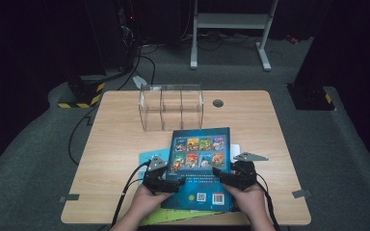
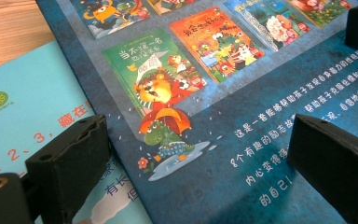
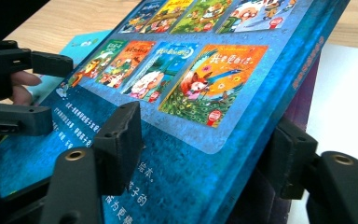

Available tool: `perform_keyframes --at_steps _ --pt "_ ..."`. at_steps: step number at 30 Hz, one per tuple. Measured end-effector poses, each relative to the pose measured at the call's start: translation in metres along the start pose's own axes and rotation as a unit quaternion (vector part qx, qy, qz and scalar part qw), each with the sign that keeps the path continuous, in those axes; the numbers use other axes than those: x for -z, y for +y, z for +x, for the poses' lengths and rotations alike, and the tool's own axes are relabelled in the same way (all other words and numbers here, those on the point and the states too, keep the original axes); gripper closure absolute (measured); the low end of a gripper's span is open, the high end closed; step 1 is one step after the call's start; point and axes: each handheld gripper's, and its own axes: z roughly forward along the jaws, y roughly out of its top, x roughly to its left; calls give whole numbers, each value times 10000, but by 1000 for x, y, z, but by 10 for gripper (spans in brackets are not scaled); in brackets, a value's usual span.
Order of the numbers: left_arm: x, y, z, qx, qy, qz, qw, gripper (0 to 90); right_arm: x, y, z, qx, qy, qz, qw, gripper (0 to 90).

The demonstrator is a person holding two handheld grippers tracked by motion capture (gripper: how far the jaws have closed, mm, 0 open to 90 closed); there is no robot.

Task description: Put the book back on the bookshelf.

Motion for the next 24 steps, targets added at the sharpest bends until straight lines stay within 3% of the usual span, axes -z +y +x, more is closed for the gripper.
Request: perform_keyframes --at_steps 11,17,24 --pt "1 0 2 64 -54 -38 10000 47 11 -3 6 211 -13 -261 9994 443" --pt "2 0 7 208 -154 -82 9996 34 15 -3 13 449 -42 -414 9981 447" --pt "3 -1 9 307 -250 -119 9991 26 18 -5 16 523 35 -520 9973 467"
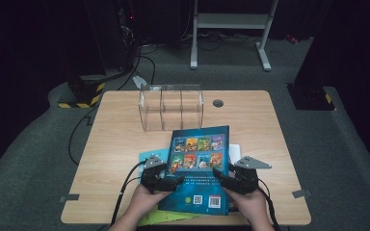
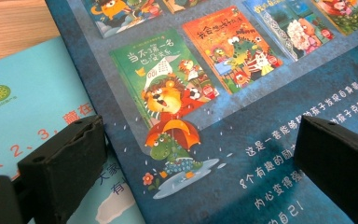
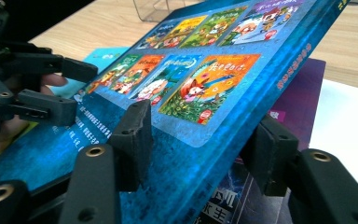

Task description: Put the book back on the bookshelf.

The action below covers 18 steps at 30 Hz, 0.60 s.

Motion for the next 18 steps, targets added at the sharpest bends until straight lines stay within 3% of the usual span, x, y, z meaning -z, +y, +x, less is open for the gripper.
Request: perform_keyframes --at_steps 9,15,18 --pt "1 0 4 149 -160 -23 9998 4 4 0 4 196 -34 -156 9997 469" --pt "3 1 11 420 -443 -98 9981 0 9 2 10 476 -74 -366 9982 470" --pt "3 1 13 450 -518 -105 9976 0 10 3 12 561 -81 -426 9975 470"
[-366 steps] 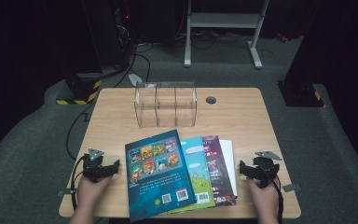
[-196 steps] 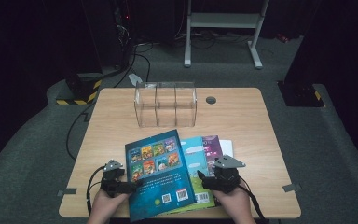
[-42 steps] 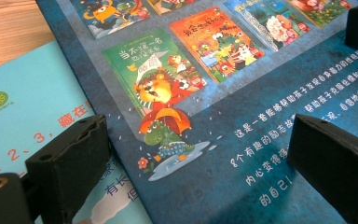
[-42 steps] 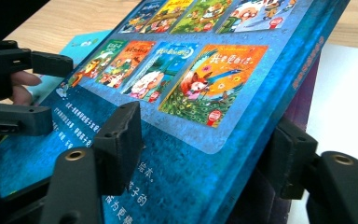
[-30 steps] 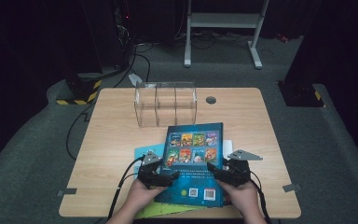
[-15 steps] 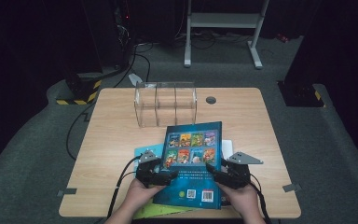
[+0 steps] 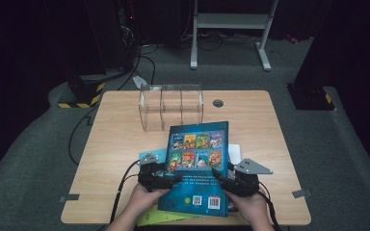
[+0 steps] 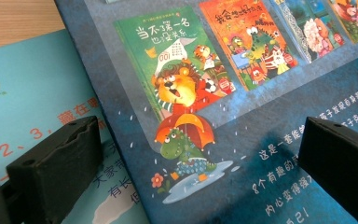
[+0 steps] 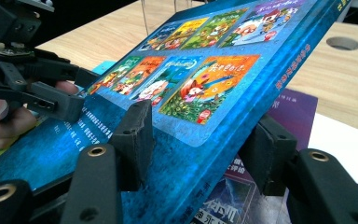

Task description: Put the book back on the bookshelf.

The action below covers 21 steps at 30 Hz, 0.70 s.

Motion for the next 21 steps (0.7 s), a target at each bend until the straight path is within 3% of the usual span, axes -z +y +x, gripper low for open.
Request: perform_keyframes --at_steps 5,6,9,15,16,21 --pt "0 0 1 63 -126 -34 9999 14 1 1 1 46 11 -53 10000 470" --pt "-1 1 1 116 -338 -59 9993 40 2 1 2 70 14 -74 9999 470" --pt "0 1 0 169 -403 -60 9990 59 3 2 2 98 29 -128 9999 470" --pt "10 3 -6 -42 -201 -209 9996 120 5 4 2 -11 57 -145 9999 469" --pt "15 5 -9 -201 -93 -316 9993 133 6 5 3 2 37 -164 9999 468" --pt "27 9 -23 -619 234 -762 9949 205 13 10 8 108 -105 -258 9996 471"
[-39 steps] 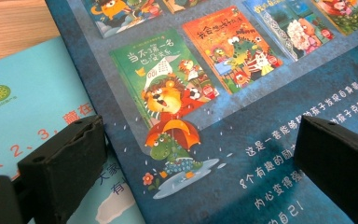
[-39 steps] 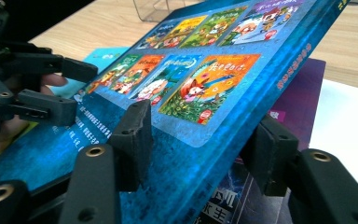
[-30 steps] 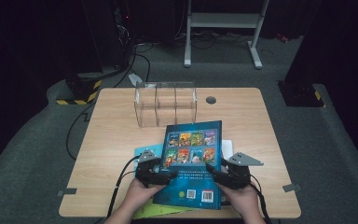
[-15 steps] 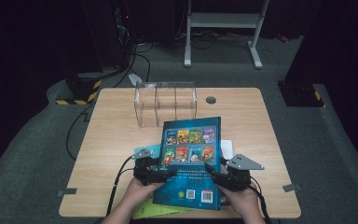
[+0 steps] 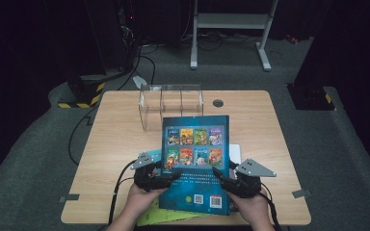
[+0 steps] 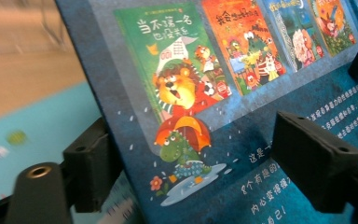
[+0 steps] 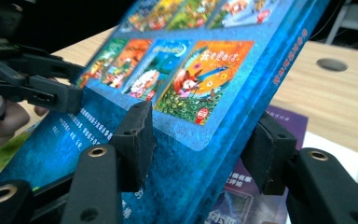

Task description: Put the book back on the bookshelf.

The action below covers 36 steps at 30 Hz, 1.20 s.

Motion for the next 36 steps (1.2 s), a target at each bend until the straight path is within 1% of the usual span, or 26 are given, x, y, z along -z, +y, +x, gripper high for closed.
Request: perform_keyframes --at_steps 1,4,5,6,7,8,9,10,11,12,13,16,17,18,20,21,22,23,25,26,29,31,32,33,34,36 --pt "2 1 -2 -72 42 -56 9999 216 1 1 1 33 -22 -32 10000 471" --pt "6 2 -6 -148 112 -217 9996 229 6 5 5 147 -96 -118 9998 473" --pt "6 2 -6 -148 112 -217 9996 235 7 6 6 185 -122 -144 9997 473" --pt "9 3 -8 -182 153 -320 9992 243 8 7 7 210 -144 -160 9995 475" --pt "10 4 -8 -235 176 -355 9989 247 9 7 8 229 -154 -207 9994 478" --pt "10 4 -8 -235 176 -355 9989 251 9 7 8 229 -154 -207 9994 478" --pt "12 4 -11 -294 219 -462 9983 255 12 9 9 226 -154 -290 9992 496" --pt "12 4 -11 -294 219 -462 9983 258 12 9 9 226 -154 -290 9992 496" --pt "15 5 -13 -343 264 -538 9976 262 14 10 11 284 -195 -351 9988 498" --pt "15 5 -13 -343 264 -538 9976 267 15 11 12 315 -213 -368 9986 500" --pt "17 6 -15 -408 312 -618 9968 272 16 12 13 337 -225 -398 9984 504" --pt "19 6 -18 -461 360 -702 9958 281 20 14 16 411 -275 -483 9976 511" --pt "21 7 -20 -529 417 -794 9946 282 21 15 17 423 -288 -521 9973 515" --pt "22 7 -21 -568 441 -836 9939 287 22 15 18 450 -306 -574 9969 517" --pt "23 7 -23 -579 455 -877 9934 298 24 17 19 498 -340 -627 9962 522" --pt "25 8 -25 -650 504 -972 9919 302 25 18 20 511 -352 -651 9959 526" --pt "25 8 -26 -657 517 -1016 9913 306 26 18 21 527 -363 -693 9955 529" --pt "26 8 -27 -694 540 -1044 9906 312 27 18 22 523 -374 -707 9954 530" --pt "28 8 -28 -747 582 -1085 9896 318 29 20 23 602 -415 -762 9944 532" --pt "28 8 -28 -747 582 -1085 9896 321 29 20 24 615 -430 -771 9942 532" --pt "29 9 -30 -775 616 -1144 9885 329 30 21 25 632 -456 -796 9938 534" --pt "31 9 -32 -840 654 -1191 9872 343 33 22 26 636 -452 -865 9932 546" --pt "31 9 -32 -840 654 -1191 9872 351 33 22 26 636 -452 -865 9932 546" --pt "32 9 -34 -850 686 -1242 9862 356 34 22 27 671 -487 -895 9925 548" --pt "32 9 -34 -850 686 -1242 9862 362 34 22 27 671 -487 -895 9925 548" --pt "34 10 -36 -943 741 -1276 9845 374 36 23 28 687 -505 -955 9918 555"
